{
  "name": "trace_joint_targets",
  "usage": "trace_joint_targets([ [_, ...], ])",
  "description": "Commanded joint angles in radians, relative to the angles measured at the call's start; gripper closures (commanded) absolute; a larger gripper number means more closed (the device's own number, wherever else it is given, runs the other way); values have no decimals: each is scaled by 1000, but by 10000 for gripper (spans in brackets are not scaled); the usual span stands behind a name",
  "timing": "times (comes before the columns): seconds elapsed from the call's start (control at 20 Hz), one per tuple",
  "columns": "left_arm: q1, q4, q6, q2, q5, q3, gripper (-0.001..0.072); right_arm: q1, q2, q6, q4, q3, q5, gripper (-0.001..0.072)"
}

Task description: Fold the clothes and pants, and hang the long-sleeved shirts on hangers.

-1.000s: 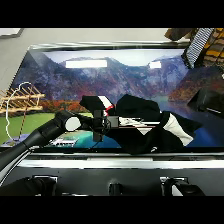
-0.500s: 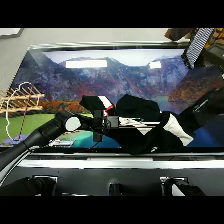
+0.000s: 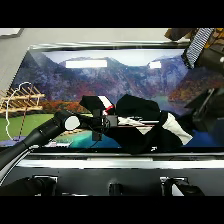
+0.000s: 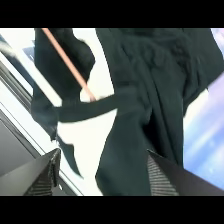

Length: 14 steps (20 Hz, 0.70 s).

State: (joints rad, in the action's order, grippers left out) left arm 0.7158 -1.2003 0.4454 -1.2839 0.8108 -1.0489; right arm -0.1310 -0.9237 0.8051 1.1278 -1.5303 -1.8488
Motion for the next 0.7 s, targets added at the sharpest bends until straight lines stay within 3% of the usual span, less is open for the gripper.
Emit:
trace_joint_targets([
  [0.0, -6, -4, 0, 0, 0, 0, 674, -1, 92, -19, 107, 120, -1, 130],
  [0.2, -6, -4, 0, 0, 0, 0, 674, 0, 111, -143, 136, 282, 41, 166],
  [0.4, -6, -4, 0, 0, 0, 0, 673, 0, 110, -209, 152, 283, 166, 158],
  [0.65, -6, -4, 0, 0, 0, 0, 674, 0, 110, -301, 144, 283, 190, 158],
])
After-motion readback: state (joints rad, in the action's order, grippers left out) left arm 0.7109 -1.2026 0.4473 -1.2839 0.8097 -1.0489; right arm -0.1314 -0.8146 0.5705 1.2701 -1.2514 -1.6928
